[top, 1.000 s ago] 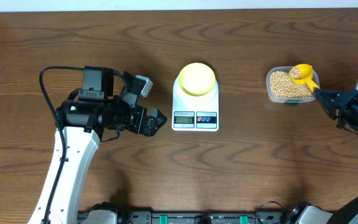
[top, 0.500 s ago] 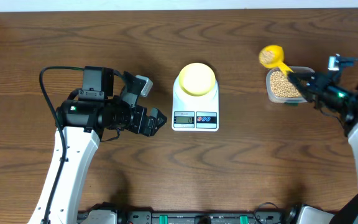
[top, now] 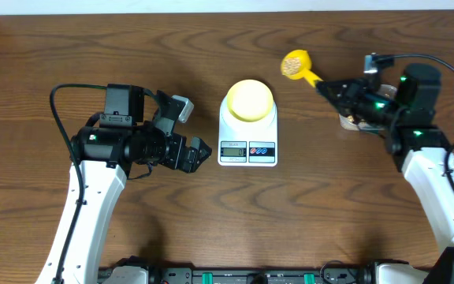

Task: Scoop item into bowl and weigh 50g on scale
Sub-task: 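Carry the filled scoop with the right gripper over the yellow bowl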

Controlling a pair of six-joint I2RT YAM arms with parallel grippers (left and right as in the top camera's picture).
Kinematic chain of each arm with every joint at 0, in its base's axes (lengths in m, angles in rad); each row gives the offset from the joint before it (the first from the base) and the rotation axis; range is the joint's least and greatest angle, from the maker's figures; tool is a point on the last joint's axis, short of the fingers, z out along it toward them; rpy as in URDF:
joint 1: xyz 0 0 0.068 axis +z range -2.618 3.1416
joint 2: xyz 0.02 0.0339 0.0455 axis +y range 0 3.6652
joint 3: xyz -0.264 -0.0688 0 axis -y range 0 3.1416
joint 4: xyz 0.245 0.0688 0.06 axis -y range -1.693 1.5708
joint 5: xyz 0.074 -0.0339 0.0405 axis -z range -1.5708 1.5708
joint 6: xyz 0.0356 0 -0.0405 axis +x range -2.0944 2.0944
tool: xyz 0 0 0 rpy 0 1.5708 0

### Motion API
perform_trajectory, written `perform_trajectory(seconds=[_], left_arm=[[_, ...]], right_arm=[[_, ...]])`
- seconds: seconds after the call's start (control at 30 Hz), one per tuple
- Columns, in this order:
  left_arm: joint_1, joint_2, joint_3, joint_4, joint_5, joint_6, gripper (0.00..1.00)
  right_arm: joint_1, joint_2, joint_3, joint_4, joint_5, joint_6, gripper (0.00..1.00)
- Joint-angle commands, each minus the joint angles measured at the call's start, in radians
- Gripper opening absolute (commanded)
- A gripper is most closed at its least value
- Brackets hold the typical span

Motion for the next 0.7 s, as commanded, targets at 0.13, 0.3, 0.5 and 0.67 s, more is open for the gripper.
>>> perform_trajectory(seconds=[0.13,0.3,0.5,0.67], left_arm=[[0.005,0.004,-0.006,-0.003,-0.012,0.006,0.98],[0.005,0.004,-0.006,-0.003,-0.012,0.006,0.98],[0.005,0.004,-0.006,-0.003,-0.012,0.006,0.98],[0.005,0.004,-0.006,-0.002,-0.012,0.006,0.98]], right_arm=[[0.117,0.08,0.014,0.08,0.119,-0.01,0.04],[0.158,0.175,0.014,0.166,0.084,-0.03,0.01],[0.185,0.195,0.014,0.25,0.046,-0.222,0.01],[0.186,0.195,0.014,0.236,0.047,-0.329,0.01]])
